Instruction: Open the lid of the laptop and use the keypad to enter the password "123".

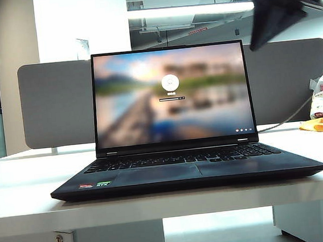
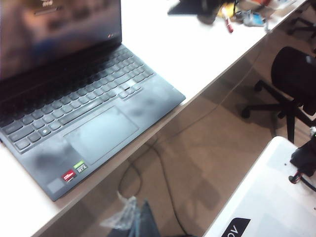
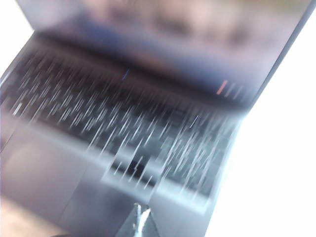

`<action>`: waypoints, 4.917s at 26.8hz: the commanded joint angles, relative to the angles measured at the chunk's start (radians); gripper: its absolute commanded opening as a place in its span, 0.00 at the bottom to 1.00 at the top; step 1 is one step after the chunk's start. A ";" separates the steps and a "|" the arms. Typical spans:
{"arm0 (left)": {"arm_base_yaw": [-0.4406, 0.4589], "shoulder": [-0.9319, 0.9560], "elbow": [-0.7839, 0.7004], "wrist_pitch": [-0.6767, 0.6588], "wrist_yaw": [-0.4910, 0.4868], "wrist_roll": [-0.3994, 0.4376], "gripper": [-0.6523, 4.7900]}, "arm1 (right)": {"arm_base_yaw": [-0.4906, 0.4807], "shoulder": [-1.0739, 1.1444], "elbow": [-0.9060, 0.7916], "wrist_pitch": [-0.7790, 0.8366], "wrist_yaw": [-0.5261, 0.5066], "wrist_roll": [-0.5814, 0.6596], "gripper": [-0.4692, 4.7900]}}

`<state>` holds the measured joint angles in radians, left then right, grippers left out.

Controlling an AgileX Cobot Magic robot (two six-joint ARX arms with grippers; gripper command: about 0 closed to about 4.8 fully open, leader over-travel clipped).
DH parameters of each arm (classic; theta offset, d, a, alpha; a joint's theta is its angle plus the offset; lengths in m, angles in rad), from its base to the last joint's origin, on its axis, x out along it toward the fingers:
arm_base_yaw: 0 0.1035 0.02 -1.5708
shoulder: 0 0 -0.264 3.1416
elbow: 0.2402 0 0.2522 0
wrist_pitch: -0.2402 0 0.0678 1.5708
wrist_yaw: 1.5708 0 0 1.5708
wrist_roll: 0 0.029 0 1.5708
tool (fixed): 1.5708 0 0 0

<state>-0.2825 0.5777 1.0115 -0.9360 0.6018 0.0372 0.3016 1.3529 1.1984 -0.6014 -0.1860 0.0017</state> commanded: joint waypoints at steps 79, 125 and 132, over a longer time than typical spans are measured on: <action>0.346 -0.574 -1.004 0.848 -0.486 -0.165 0.11 | 0.009 -0.958 -0.870 0.262 0.079 0.122 0.08; 0.316 -0.574 -1.004 0.840 -0.598 -0.052 0.11 | -0.194 -1.160 -0.932 0.357 0.083 0.029 0.08; 0.316 -0.574 -1.004 0.840 -0.598 -0.052 0.11 | -0.272 -1.353 -1.114 0.596 0.076 0.058 0.08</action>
<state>0.0330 0.0029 0.0071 -0.1020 -0.0010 -0.0185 0.0418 0.0177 0.1104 -0.0807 -0.1089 0.0479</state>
